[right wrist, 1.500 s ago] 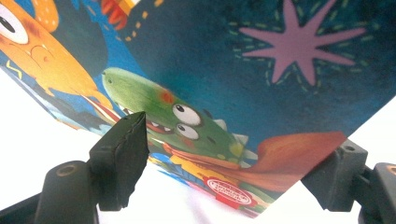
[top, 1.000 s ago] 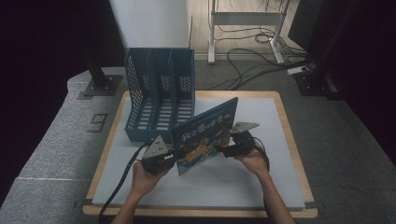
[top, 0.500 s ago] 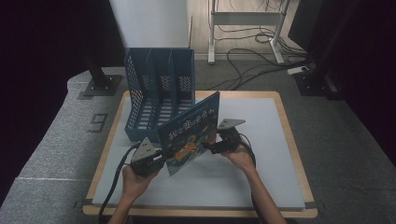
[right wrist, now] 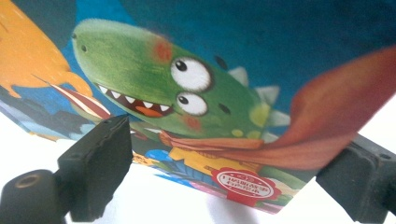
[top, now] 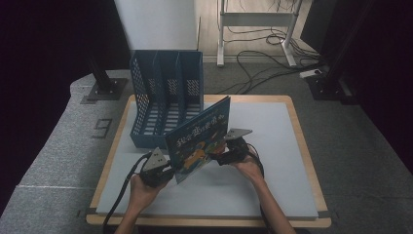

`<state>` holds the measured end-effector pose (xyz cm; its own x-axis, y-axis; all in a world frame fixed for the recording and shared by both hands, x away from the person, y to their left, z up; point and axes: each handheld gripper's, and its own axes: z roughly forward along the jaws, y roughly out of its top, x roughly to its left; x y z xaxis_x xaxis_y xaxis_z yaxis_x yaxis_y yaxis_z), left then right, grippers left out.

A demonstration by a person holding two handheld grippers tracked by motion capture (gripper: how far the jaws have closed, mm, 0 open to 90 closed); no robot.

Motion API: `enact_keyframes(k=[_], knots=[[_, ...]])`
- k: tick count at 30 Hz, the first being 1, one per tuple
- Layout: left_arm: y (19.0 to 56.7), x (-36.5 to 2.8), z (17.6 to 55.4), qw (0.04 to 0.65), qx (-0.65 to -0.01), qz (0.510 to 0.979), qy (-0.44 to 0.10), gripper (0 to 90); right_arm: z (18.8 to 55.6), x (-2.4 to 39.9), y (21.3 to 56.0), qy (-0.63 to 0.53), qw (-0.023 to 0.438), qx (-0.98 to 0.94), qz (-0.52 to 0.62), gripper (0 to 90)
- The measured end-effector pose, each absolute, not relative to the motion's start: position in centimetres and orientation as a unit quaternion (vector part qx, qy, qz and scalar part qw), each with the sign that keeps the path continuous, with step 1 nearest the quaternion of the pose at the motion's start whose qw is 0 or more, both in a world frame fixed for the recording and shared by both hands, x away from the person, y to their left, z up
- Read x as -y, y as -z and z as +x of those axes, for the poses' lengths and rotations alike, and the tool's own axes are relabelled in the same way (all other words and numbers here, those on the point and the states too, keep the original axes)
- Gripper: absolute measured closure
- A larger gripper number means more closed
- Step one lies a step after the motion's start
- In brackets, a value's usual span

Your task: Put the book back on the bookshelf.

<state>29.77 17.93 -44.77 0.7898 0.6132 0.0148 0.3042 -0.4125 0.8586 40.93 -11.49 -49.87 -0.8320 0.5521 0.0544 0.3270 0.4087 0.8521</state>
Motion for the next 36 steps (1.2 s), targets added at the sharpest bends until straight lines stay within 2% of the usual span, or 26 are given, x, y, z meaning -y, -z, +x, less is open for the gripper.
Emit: enact_keyframes(k=[13,36], knots=[[44.4,-18.1,29.9,0.491,-0.285,0.809,-0.154,82.9,40.7,11.5,48.9,-0.472,0.126,-0.830,0.269,6.9],[39.0,-19.9,29.6,0.492,-0.301,0.800,-0.163,82.7,41.7,9.5,43.7,-0.492,0.128,-0.827,0.240,6.4]])
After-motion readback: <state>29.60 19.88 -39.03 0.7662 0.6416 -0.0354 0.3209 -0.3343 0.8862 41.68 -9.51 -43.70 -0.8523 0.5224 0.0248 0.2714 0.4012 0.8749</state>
